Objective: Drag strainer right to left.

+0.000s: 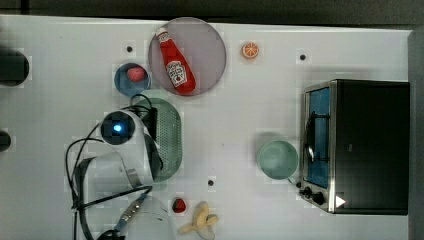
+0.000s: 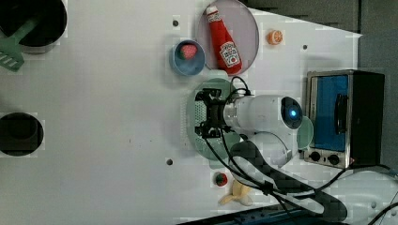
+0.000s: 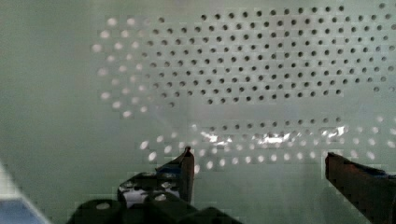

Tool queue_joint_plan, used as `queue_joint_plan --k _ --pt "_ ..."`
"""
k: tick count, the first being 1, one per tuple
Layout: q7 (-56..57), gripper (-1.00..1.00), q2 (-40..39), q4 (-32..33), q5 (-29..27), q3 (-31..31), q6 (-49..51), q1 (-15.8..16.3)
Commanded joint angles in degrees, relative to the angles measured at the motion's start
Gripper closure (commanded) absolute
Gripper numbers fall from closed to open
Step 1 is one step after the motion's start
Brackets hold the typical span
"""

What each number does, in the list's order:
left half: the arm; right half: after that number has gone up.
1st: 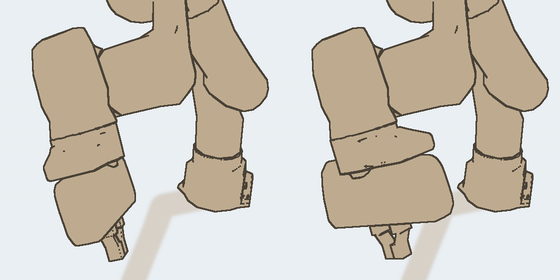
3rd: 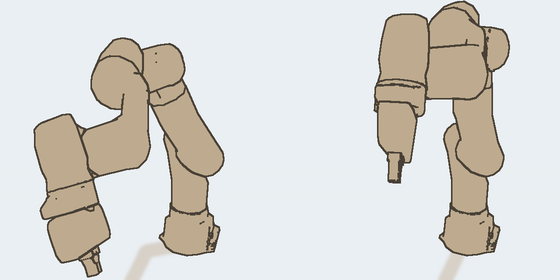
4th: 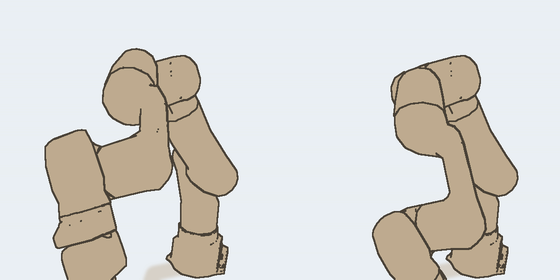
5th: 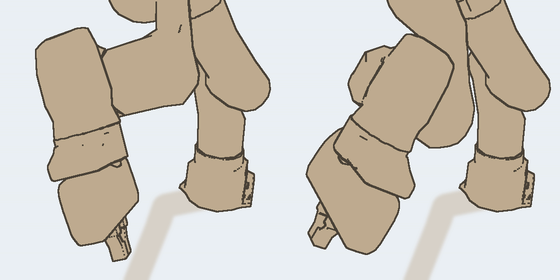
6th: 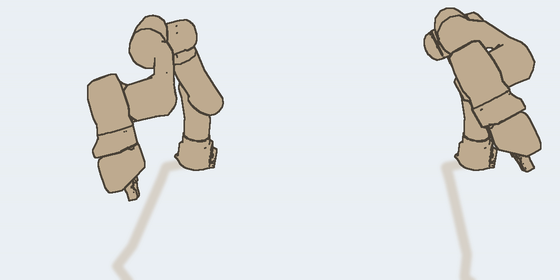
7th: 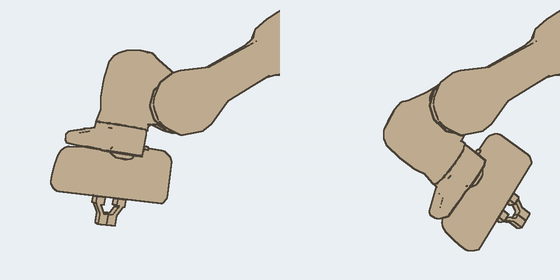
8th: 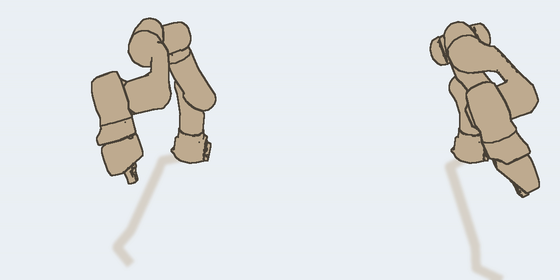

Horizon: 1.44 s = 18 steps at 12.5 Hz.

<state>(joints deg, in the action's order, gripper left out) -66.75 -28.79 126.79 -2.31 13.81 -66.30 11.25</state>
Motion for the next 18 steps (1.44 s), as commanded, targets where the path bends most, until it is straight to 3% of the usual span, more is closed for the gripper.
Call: queue_joint_plan --k 1,18 --pt "-4.9 -1.0 -1.4 -3.8 0.2 1.0 1.4 3.9" --pt "-17.0 -1.0 -11.0 -18.2 0.1 1.0 2.5 14.2"
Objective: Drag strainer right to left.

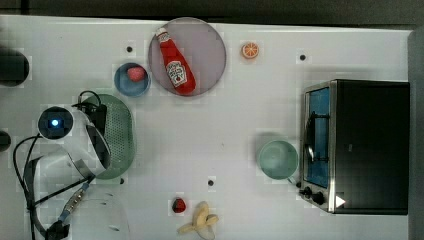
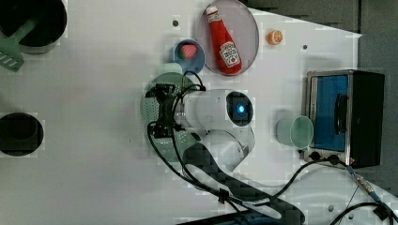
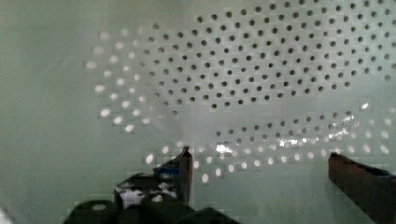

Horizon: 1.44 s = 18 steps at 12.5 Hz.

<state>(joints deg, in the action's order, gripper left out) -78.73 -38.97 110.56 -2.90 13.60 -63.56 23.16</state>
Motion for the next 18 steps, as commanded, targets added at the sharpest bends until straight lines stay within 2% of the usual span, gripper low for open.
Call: queue_joint_plan --k 1,5,8,11,14,18 --pt "-5.0 -1.0 -1.3 -2.7 0.7 1.2 -0.2 2.8" --pt "-4.4 -1.0 -0.2 -3.3 0.8 1.5 1.1 3.4" --pt "1.6 -1.0 6.7 -3.3 0.8 1.5 11.4 2.8" --pt "14.8 -1.0 16.6 -3.2 0.8 0.4 24.7 1.1" --pt "30.4 -1.0 27.8 -3.1 0.8 -3.4 37.4 -0.8" --pt "50.9 -1.0 41.3 -3.1 1.1 -14.1 49.3 -3.1"
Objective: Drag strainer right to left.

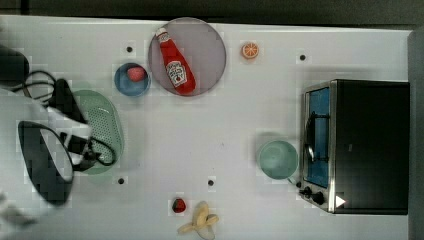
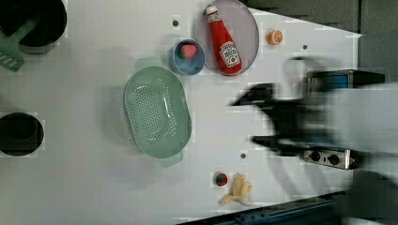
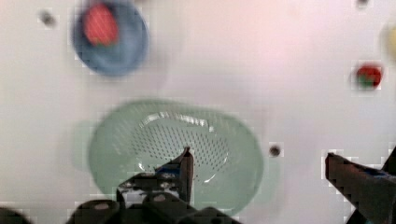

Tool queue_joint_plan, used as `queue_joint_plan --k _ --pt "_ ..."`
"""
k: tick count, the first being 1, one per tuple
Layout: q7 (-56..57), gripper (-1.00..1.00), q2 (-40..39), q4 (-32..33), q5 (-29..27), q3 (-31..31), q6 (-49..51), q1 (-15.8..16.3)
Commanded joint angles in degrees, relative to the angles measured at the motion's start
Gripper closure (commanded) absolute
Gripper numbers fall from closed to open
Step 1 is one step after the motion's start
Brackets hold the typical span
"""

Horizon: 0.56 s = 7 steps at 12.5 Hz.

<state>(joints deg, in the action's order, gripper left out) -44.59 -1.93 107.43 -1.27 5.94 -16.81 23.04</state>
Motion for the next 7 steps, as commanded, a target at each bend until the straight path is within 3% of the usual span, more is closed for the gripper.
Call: queue_joint_plan --k 1,7 --pt "20.9 -1.0 6.7 0.0 -0.4 -9.6 4.6 -3.3" --pt "40.0 -1.0 11.6 0.1 6.0 -24.7 11.3 -3.6"
